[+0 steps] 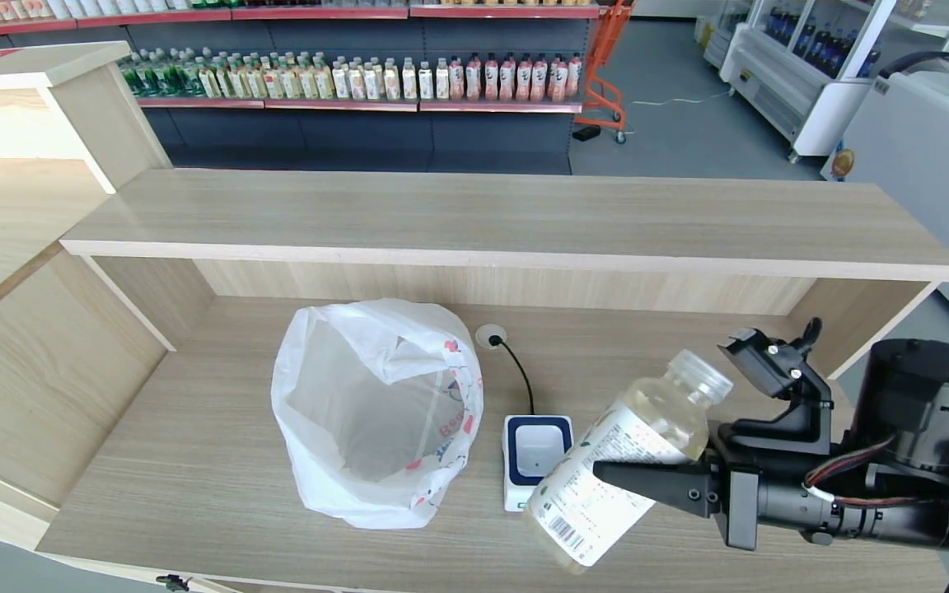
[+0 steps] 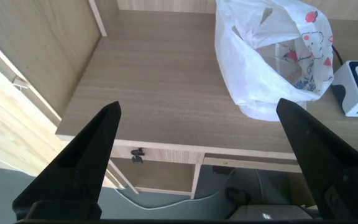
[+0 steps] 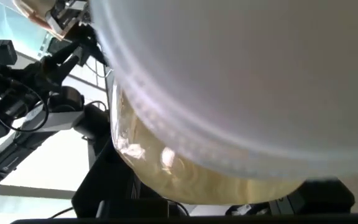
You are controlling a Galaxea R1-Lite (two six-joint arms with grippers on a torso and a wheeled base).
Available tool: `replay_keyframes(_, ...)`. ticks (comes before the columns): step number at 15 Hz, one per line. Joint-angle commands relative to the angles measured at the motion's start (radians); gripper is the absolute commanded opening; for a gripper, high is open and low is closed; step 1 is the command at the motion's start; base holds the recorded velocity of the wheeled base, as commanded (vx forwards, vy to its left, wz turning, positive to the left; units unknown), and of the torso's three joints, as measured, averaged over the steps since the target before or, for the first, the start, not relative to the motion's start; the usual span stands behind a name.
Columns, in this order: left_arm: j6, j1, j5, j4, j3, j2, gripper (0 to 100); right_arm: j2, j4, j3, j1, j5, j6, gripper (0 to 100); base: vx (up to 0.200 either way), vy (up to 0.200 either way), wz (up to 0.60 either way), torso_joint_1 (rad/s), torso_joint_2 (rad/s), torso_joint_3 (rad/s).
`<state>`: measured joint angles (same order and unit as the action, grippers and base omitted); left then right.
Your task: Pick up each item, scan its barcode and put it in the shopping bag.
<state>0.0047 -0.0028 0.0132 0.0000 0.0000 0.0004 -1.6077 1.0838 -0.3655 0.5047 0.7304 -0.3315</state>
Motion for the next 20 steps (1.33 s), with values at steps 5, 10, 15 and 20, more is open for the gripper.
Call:
replay_keyframes(5,0.000,0.000,0.001,0.000,0.000,0.000,100,0.009,0.002,-0.015,0.098,0.001,-0.001,0,0.000,0.000,0.00,0.000,0.00,0.000)
replay_keyframes(10,0.000,0.000,0.001,0.000,0.000,0.000,100,-0.011,0.001,-0.010,0.106,-0.003,0.002,0,0.000,0.000,0.00,0.000,0.00,0.000)
replay_keyframes(15,0.000,0.000,0.001,0.000,0.000,0.000,100,-0.011,0.001,-0.007,0.100,-0.005,0.002,0,0.000,0.000,0.00,0.000,0.00,0.000)
replay_keyframes(20,0.000,0.000,0.001,0.000,0.000,0.000,100,-0.006,0.001,-0.006,0.092,-0.011,0.003,0,0.000,0.000,0.00,0.000,0.00,0.000)
